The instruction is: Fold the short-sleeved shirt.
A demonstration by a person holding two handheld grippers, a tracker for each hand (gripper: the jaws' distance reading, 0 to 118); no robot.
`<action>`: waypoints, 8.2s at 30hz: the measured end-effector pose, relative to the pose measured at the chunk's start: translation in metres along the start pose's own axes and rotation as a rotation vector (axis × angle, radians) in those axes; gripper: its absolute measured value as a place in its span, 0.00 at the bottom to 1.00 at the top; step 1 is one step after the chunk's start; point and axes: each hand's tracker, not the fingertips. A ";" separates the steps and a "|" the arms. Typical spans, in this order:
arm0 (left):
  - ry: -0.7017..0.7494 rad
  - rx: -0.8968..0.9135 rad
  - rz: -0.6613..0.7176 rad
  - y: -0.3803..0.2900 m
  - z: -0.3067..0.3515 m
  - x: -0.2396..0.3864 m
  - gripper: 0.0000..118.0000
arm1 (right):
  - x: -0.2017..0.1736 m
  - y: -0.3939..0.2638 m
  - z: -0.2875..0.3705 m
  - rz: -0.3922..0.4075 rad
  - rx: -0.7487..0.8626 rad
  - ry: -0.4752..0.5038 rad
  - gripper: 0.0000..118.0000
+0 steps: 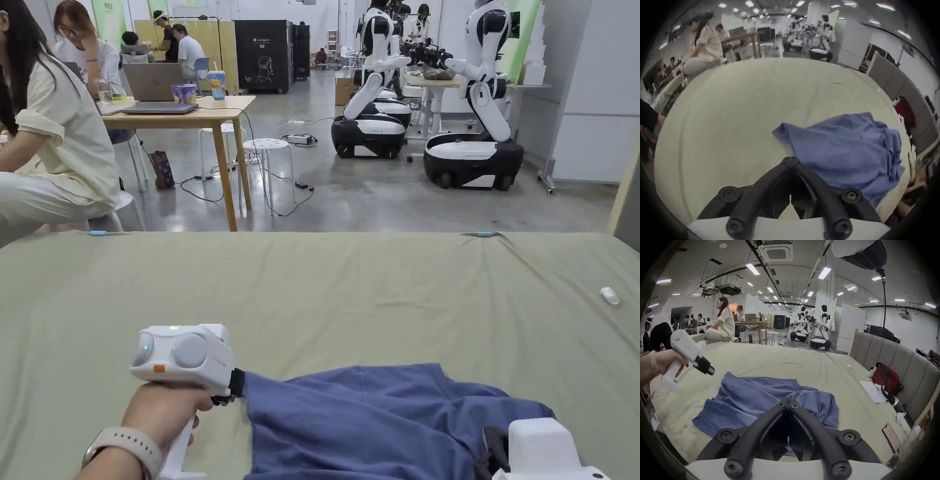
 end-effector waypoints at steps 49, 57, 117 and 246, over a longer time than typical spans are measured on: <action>-0.041 0.151 -0.013 -0.010 0.016 0.015 0.03 | 0.200 -0.038 -0.205 0.016 -0.443 -0.050 0.89; 0.037 0.148 -0.124 -0.022 0.012 0.022 0.02 | 0.174 -0.034 -0.186 0.065 -0.456 0.049 0.02; 0.577 0.574 -0.133 0.137 0.154 -0.084 0.02 | 0.115 0.257 -0.160 0.208 0.086 -0.404 0.02; 0.284 0.360 -0.024 -0.157 0.152 -0.107 0.03 | -0.007 0.116 -0.115 0.197 -0.100 0.050 0.01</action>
